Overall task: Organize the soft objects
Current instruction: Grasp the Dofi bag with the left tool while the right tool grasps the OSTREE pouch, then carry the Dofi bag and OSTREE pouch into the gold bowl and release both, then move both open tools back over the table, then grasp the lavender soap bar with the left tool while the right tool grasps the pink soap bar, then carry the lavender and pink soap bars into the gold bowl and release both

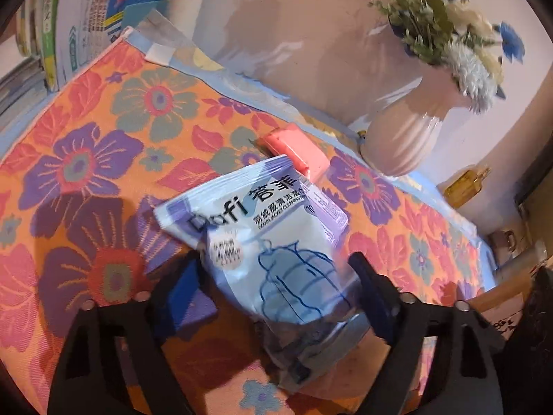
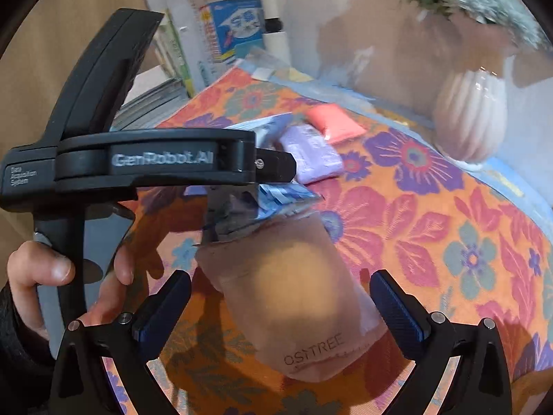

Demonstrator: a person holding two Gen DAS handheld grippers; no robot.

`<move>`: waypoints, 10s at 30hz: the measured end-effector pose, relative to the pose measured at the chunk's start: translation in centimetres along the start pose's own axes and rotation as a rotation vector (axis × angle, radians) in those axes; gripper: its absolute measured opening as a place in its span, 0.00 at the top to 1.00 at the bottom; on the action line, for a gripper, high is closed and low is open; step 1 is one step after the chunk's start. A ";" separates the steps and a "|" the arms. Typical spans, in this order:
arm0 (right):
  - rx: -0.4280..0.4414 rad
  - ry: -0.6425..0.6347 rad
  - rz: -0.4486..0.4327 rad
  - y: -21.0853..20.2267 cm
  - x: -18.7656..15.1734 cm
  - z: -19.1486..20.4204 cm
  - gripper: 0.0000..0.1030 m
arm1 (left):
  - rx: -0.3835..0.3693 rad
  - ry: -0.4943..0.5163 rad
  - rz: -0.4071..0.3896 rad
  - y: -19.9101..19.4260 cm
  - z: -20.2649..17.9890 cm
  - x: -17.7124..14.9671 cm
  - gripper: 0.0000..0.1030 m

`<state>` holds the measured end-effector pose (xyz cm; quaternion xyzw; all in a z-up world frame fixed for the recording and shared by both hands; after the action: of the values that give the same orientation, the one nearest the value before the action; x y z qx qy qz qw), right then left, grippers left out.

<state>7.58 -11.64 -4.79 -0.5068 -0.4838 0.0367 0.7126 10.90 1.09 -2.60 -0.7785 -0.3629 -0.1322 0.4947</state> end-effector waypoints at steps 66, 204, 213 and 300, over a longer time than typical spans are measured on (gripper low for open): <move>-0.270 0.554 -0.160 -9.0 -10.3 2.2 0.59 | -0.161 0.353 -0.128 -7.6 -2.1 -5.1 0.48; -0.448 0.374 0.023 -4.2 6.4 -5.9 0.00 | 0.030 0.288 0.141 2.9 -1.3 2.6 0.64; -0.373 0.315 -0.018 4.7 11.8 -7.1 0.11 | -0.028 0.226 0.059 2.0 2.4 4.0 0.64; -0.485 0.804 -0.526 -31.3 -10.3 -9.7 0.61 | -0.322 0.774 -0.129 -13.4 -30.2 -7.7 0.64</move>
<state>-4.53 -39.02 12.04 -0.4923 -0.2779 -0.4529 0.6894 0.82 -25.09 16.49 -0.7145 -0.1731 -0.5003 0.4573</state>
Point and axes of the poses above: each gripper's, at about its wrist camera, not at the fingertips, and y roughly the way its jaws point, z to its left, x to its top, the point moved 6 cm from there along y, roughly the way its jaws point, and after that the axes turned 7 degrees about -x, right-handed, at the moved point
